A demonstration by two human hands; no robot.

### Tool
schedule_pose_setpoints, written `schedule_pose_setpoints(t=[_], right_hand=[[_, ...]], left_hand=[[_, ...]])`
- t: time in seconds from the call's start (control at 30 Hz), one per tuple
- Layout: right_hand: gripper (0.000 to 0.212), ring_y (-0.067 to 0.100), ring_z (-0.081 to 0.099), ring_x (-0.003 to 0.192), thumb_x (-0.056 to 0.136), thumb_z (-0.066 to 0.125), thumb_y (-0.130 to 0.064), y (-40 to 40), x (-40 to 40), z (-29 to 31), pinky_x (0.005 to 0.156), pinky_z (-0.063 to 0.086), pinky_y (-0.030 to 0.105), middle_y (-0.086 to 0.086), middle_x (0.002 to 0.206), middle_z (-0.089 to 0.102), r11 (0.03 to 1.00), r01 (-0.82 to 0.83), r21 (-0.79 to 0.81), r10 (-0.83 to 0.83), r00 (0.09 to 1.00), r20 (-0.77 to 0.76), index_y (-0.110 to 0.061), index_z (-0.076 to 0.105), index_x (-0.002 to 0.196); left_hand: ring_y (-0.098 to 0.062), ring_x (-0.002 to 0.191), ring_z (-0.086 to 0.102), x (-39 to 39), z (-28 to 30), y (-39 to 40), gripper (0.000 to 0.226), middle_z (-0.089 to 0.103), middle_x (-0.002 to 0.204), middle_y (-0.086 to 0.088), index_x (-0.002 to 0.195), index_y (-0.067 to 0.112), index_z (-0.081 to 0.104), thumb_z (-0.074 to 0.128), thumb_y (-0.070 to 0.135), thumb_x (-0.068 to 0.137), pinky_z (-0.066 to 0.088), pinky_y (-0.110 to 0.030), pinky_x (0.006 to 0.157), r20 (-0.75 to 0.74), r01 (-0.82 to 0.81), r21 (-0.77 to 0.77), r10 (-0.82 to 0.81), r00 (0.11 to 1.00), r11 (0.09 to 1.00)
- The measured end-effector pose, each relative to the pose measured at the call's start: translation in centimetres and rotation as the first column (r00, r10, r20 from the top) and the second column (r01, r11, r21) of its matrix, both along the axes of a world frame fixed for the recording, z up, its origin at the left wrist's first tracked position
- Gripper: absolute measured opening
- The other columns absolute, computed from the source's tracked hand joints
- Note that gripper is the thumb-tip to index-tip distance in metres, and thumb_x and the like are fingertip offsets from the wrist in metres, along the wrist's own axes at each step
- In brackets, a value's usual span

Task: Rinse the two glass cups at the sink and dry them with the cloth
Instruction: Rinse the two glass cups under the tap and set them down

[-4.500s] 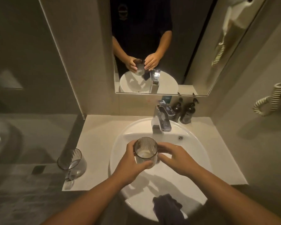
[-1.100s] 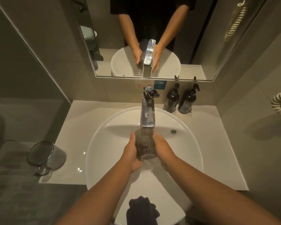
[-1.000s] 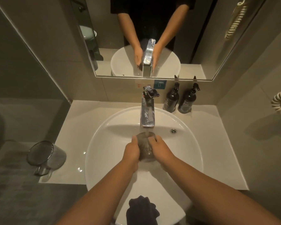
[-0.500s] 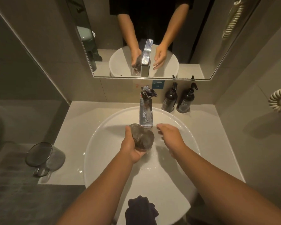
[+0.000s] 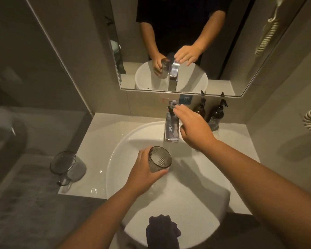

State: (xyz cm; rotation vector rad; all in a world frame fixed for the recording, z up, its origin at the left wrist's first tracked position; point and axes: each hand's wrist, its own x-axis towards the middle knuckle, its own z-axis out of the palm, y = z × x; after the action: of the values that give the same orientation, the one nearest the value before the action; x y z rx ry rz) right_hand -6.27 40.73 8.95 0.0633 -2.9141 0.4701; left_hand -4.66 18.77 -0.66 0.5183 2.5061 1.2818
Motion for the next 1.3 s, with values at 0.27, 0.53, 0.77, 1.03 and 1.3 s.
schedule_pose_setpoints(t=[0.27, 0.53, 0.77, 1.03, 1.3], right_hand=[[0.064, 0.023, 0.020, 0.149, 0.092, 0.046, -0.008, -0.8, 1.6, -0.4, 0.118, 0.021, 0.042, 0.004, 0.162, 0.021, 0.993, 0.015, 0.116, -0.023, 0.997, 0.067, -0.014, 0.025, 0.152], [0.062, 0.022, 0.016, 0.149, 0.098, 0.042, -0.018, -1.4, 2.0, 0.8, 0.119, 0.019, 0.046, 0.000, 0.164, 0.014, 0.993, 0.059, 0.105, -0.076, 0.984, 0.163, -0.019, 0.016, 0.155], [0.054, 0.032, 0.034, 0.138, 0.088, 0.055, -0.014, -2.1, 4.1, 0.0, 0.110, 0.036, 0.051, 0.010, 0.156, 0.032, 0.988, 0.146, 0.055, -0.141, 0.986, -0.087, -0.015, 0.045, 0.141], [0.063, 0.011, 0.061, 0.098, 0.086, 0.069, -0.031, -11.0, 7.5, -3.2, 0.090, 0.052, 0.033, -0.006, 0.129, 0.056, 0.827, 0.102, -0.553, 0.075, 0.955, 0.289, -0.025, 0.041, 0.142], [0.068, 0.009, 0.061, 0.102, 0.077, 0.081, -0.025, -16.8, 2.3, -3.8, 0.085, 0.055, 0.030, -0.010, 0.126, 0.060, 0.800, -0.007, -0.600, 0.212, 0.939, 0.271, -0.028, 0.047, 0.136]], left_hand=[[-0.029, 0.112, 0.057, -1.1, 1.4, -2.4, 0.087, 0.058, 0.129, 0.001, 0.139, 0.021, 0.045, 0.081, 0.051, 0.065, 0.044, -0.043, 0.098, -0.318, 0.127, -0.727, -0.495, 0.808, 0.675], [-0.031, 0.099, 0.056, -2.1, 5.1, -0.6, 0.048, 0.057, 0.108, -0.006, 0.127, 0.006, 0.047, 0.065, 0.011, 0.083, 0.040, -0.046, 0.095, -0.239, -0.056, -0.970, -0.902, 0.360, 0.235], [-0.025, 0.127, 0.051, -2.6, 4.9, -3.2, 0.090, 0.053, 0.141, 0.005, 0.144, 0.027, 0.039, 0.077, 0.060, 0.070, 0.036, -0.042, 0.103, -0.405, 0.164, -0.687, -0.559, 0.723, 0.708], [-0.006, 0.125, 0.045, 0.9, 4.3, -8.0, 0.073, 0.046, 0.133, 0.017, 0.138, 0.040, 0.030, 0.075, 0.017, 0.086, 0.036, -0.017, 0.099, 0.111, -0.166, 0.257, 0.141, 0.984, 0.952], [-0.002, 0.132, 0.048, -1.0, 2.4, -13.5, 0.079, 0.053, 0.139, 0.019, 0.133, 0.053, 0.033, 0.077, 0.053, 0.067, 0.038, -0.028, 0.111, 0.221, -0.233, 0.271, 0.175, 0.959, 0.934]])
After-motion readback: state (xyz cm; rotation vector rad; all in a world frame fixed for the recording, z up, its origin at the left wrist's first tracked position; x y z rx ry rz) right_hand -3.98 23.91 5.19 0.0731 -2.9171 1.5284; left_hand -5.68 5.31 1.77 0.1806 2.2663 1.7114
